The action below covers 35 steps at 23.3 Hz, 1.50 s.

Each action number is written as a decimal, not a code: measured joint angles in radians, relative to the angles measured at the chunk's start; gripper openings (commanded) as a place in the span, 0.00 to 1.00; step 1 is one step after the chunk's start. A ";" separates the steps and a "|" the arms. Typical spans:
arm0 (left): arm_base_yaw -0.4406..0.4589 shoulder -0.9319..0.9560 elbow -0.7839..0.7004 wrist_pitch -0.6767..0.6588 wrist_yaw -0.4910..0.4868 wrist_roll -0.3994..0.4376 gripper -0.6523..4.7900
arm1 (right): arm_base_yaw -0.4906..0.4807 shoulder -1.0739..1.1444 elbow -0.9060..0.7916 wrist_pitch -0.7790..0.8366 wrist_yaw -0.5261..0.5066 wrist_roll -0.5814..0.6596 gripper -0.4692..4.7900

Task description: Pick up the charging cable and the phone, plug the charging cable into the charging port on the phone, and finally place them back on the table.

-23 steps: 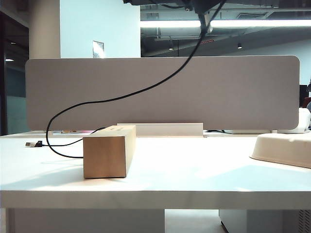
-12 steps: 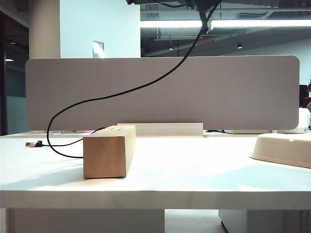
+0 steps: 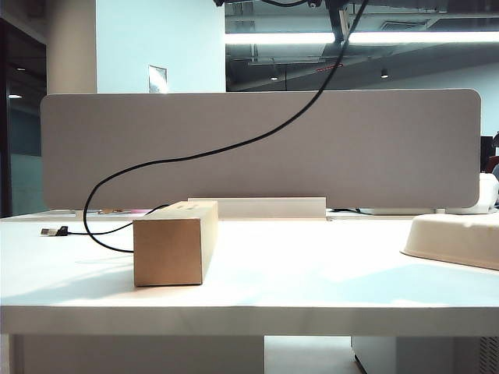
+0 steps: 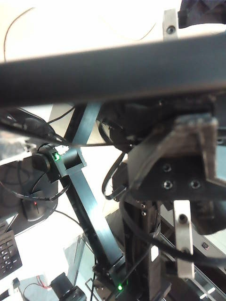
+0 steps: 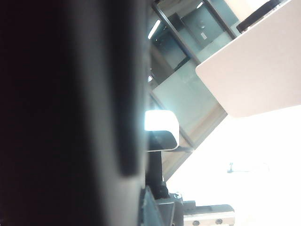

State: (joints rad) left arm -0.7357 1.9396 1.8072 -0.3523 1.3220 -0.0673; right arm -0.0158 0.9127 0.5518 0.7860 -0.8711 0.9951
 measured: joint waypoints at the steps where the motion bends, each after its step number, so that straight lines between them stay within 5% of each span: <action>1: 0.000 0.000 0.000 0.001 0.003 -0.004 0.11 | 0.005 0.001 0.000 0.000 0.003 0.000 0.07; 9: 0.002 0.000 -0.004 0.018 0.007 -0.041 0.12 | 0.032 0.008 0.002 0.006 0.037 -0.048 0.07; 12: 0.011 0.000 -0.004 -0.009 -0.023 -0.043 0.29 | 0.014 0.021 0.001 -0.009 0.058 -0.066 0.07; 16: 0.023 0.006 -0.001 -0.055 -0.050 -0.022 0.30 | -0.047 0.042 -0.006 -0.053 0.008 -0.080 0.07; 19: 0.049 -0.001 0.005 -0.110 -0.023 0.015 0.42 | -0.108 0.054 -0.009 -0.082 0.020 -0.099 0.07; 22: 0.056 -0.011 0.008 -0.204 -0.008 0.080 0.39 | -0.161 0.059 -0.012 -0.151 0.049 -0.104 0.07; 27: 0.127 -0.009 0.007 -0.372 -0.055 0.155 0.15 | -0.187 0.072 -0.012 -0.417 0.089 -0.174 0.07; 29: 0.147 -0.009 0.006 -0.436 -0.078 0.201 0.14 | -0.184 0.086 -0.012 -0.524 0.116 -0.193 0.07; 31: 0.158 -0.009 0.006 -0.480 -0.129 0.233 0.11 | -0.183 0.105 -0.013 -0.556 0.127 -0.198 0.07; 35: 0.174 -0.010 0.005 -0.621 -0.377 0.353 0.11 | -0.184 0.166 -0.019 -0.584 0.151 -0.204 0.07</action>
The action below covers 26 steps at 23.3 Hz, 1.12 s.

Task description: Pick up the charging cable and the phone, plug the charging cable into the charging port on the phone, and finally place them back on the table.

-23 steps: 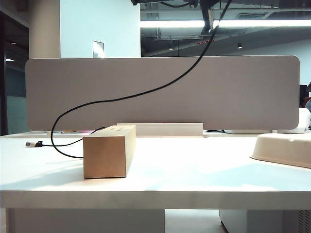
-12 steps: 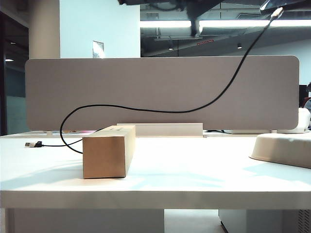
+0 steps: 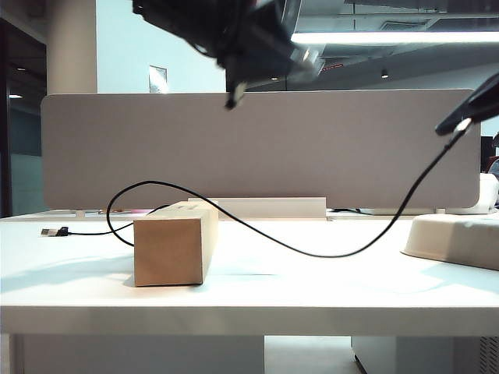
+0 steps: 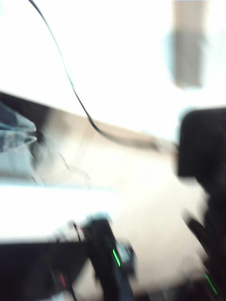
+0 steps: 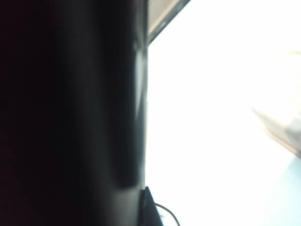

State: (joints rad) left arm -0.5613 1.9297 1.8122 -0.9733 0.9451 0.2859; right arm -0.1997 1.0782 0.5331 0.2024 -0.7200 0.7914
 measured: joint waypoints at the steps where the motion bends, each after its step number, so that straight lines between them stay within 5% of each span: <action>1: -0.001 -0.002 -0.001 -0.024 -0.055 0.022 0.11 | 0.000 0.010 -0.003 -0.002 0.005 0.000 0.07; 5: -0.005 -0.037 -0.001 -0.072 -0.294 0.059 0.11 | 0.001 0.081 -0.004 -0.023 0.026 -0.025 0.07; 11: -0.002 -0.117 0.000 -0.109 -0.476 0.066 0.11 | 0.002 0.234 -0.006 -0.016 0.061 -0.033 0.07; 19: -0.002 -0.188 0.001 -0.118 -0.497 0.079 0.11 | 0.028 0.384 -0.005 0.065 0.073 -0.032 0.07; 23: -0.002 -0.195 0.001 -0.127 -0.501 0.080 0.11 | 0.037 0.423 -0.002 0.083 0.092 -0.033 0.25; 26: -0.003 -0.196 0.000 -0.128 -0.502 0.080 0.11 | 0.037 0.425 -0.002 0.067 0.111 -0.032 0.27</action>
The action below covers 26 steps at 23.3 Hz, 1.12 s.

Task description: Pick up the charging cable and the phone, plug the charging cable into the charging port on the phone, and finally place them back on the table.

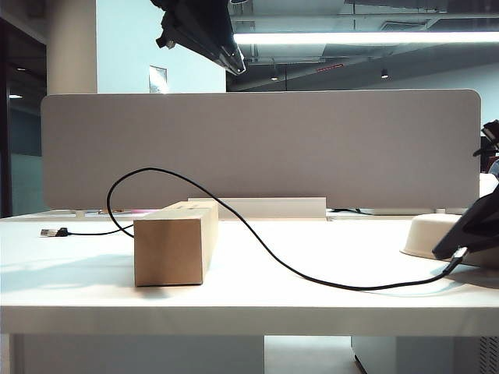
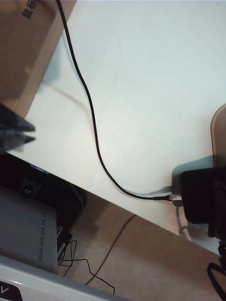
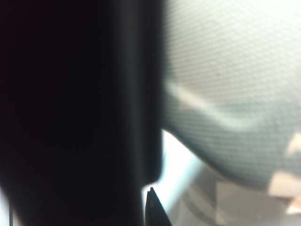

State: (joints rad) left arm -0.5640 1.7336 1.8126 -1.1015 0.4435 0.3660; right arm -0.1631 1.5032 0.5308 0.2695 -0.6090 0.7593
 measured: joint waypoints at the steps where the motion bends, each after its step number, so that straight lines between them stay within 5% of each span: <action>1: 0.000 0.000 0.000 0.000 0.000 0.000 0.11 | 0.000 0.000 0.000 -0.004 0.001 0.000 0.29; 6: 0.000 0.000 0.000 -0.001 0.000 0.000 0.11 | 0.000 0.002 0.000 -0.038 0.008 0.001 0.40; 9: 0.000 0.000 0.000 -0.002 0.000 0.000 0.11 | -0.001 0.001 0.001 -0.061 0.035 -0.001 0.62; 17: 0.000 -0.003 0.000 -0.003 0.000 0.001 0.11 | -0.022 -0.001 0.001 -0.129 0.050 -0.026 0.63; 26: 0.000 -0.023 0.000 -0.011 -0.001 0.000 0.11 | -0.158 -0.070 0.001 -0.244 -0.020 -0.100 0.63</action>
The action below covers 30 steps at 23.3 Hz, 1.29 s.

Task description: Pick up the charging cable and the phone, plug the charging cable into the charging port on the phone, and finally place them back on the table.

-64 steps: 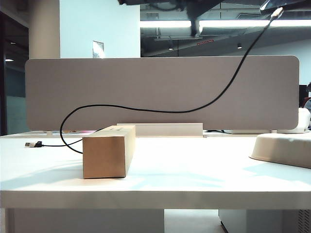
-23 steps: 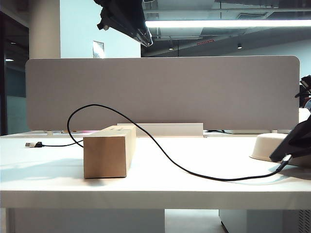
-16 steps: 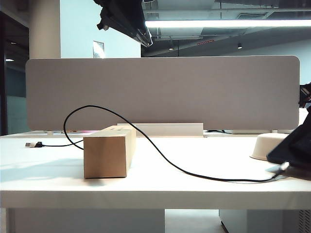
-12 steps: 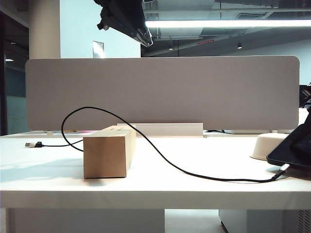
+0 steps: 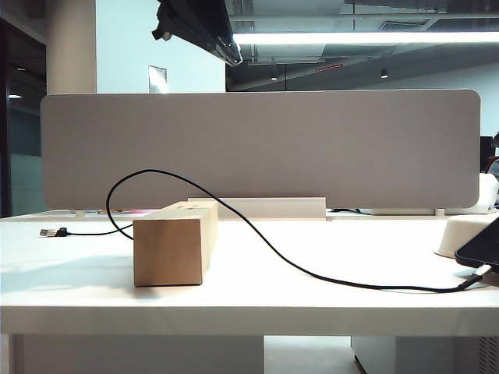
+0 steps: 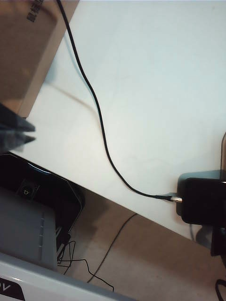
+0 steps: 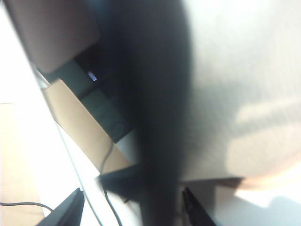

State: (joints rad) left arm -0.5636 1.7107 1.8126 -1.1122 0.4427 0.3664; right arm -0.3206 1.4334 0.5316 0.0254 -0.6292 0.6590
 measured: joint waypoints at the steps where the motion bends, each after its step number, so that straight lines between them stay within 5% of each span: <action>1: 0.000 -0.002 0.000 0.001 0.000 0.000 0.11 | 0.000 -0.001 0.000 0.003 -0.001 -0.002 0.63; 19: 0.000 -0.017 0.000 -0.014 -0.014 0.000 0.11 | -0.001 -0.027 0.002 -0.185 -0.026 -0.137 0.63; 26: 0.008 -0.072 0.000 -0.015 -0.053 0.000 0.11 | -0.070 -0.188 0.000 -0.294 -0.019 -0.190 0.63; 29: 0.011 -0.085 0.000 -0.016 -0.064 0.000 0.11 | -0.074 -0.262 0.000 -0.328 -0.021 -0.205 0.56; 30: 0.017 -0.095 0.000 -0.016 -0.065 0.000 0.11 | -0.068 -0.296 0.000 -0.340 -0.022 -0.208 0.44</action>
State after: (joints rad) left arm -0.5465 1.6161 1.8122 -1.1286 0.3775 0.3668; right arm -0.3882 1.1378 0.5312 -0.3145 -0.6510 0.4515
